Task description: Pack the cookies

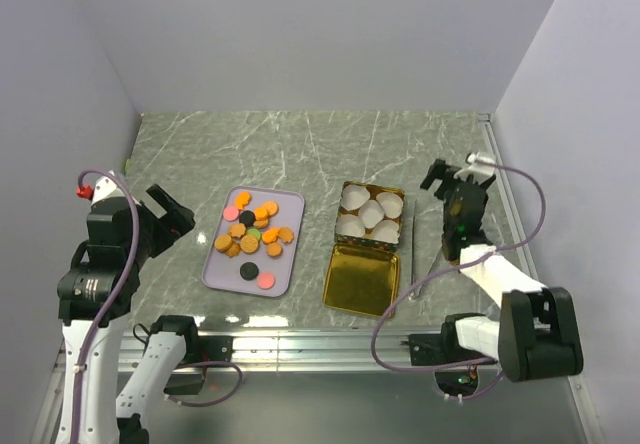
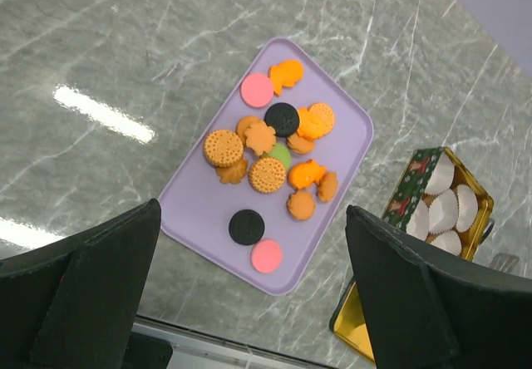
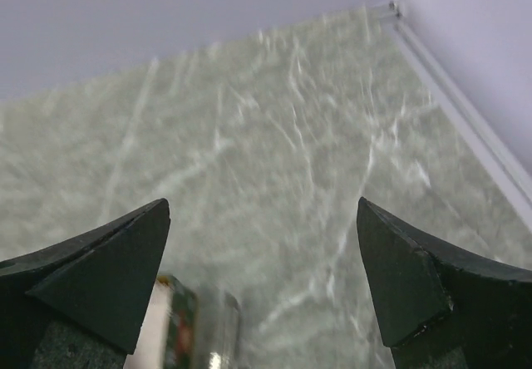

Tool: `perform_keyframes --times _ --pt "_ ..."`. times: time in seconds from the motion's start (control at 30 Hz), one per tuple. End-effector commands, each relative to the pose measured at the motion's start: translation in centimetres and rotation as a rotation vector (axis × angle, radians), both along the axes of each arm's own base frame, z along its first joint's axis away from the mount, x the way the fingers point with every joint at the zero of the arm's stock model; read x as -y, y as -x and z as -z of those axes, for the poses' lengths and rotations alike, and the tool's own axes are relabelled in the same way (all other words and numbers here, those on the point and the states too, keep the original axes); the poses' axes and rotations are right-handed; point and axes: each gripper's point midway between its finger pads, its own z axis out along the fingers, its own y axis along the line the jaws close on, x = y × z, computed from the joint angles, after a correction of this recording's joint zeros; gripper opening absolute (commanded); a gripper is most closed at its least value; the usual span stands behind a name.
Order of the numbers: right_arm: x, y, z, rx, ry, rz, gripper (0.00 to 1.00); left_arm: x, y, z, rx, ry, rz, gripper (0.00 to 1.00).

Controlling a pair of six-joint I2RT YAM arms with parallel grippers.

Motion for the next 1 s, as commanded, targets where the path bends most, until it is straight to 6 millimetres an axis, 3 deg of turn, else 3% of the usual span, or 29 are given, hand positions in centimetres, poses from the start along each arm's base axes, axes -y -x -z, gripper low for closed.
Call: perform_keyframes --times 0.0,0.03,0.07,0.13,0.17,0.2,0.27,0.3,0.37,0.4,0.47,0.57,0.7,0.77,0.83,0.97 --pt "-0.2 -0.1 -5.3 0.018 -0.071 0.018 1.00 1.0 -0.6 -0.3 0.038 0.030 0.046 1.00" --pt "-0.5 -0.1 -6.4 0.006 -0.100 0.010 1.00 1.1 -0.7 -0.1 0.037 0.034 0.050 0.99" --pt "-0.9 -0.5 -10.0 0.044 -0.110 -0.009 1.00 1.2 -0.8 0.2 0.032 0.038 0.055 1.00" --pt "-0.4 0.2 -7.9 -0.116 -0.173 0.057 1.00 1.6 -0.8 0.2 0.044 0.058 0.062 0.99" --pt "0.3 0.1 -9.7 -0.102 -0.230 0.123 1.00 1.7 -0.7 0.5 0.040 0.065 0.064 0.99" --pt "1.2 1.6 -7.7 -0.207 -0.260 0.215 1.00 1.7 -0.5 0.5 0.048 0.071 0.066 0.99" --pt "0.0 2.1 -9.1 -0.215 -0.320 0.151 1.00 2.1 -0.3 0.8 0.047 0.087 0.079 0.99" --pt "-0.3 3.1 -8.6 -0.261 -0.315 0.136 1.00 2.2 -0.1 0.8 0.055 0.089 0.084 0.99" --pt "0.3 4.7 -9.2 -0.283 -0.318 0.175 1.00 2.3 0.2 1.1 0.050 0.096 0.088 0.99" --pt "0.6 6.1 -7.8 -0.348 -0.332 0.218 1.00 2.4 0.4 1.0 0.056 0.099 0.093 0.99" --pt "0.8 7.3 -6.9 -0.401 -0.390 0.267 1.00 2.8 0.7 1.0 0.058 0.109 0.113 0.98" --pt "-1.4 10.0 -2.7 -0.674 -0.416 0.201 0.98 3.4 0.9 1.1 0.055 0.114 0.141 0.98" --pt "-4.0 15.3 3.5 -1.045 -0.439 0.112 0.98 4.0 1.2 1.2 0.050 0.111 0.176 0.98" --pt "-5.1 17.3 5.1 -1.091 -0.470 0.054 0.98 4.1 1.3 0.9 0.059 0.110 0.185 0.97" --pt "-5.7 17.7 5.2 -1.056 -0.503 0.019 0.98 4.3 1.5 0.8 0.060 0.109 0.197 0.97" --pt "-6.1 19.3 7.7 -1.141 -0.509 0.005 0.99 4.5 2.0 0.8 0.056 0.113 0.209 0.97"
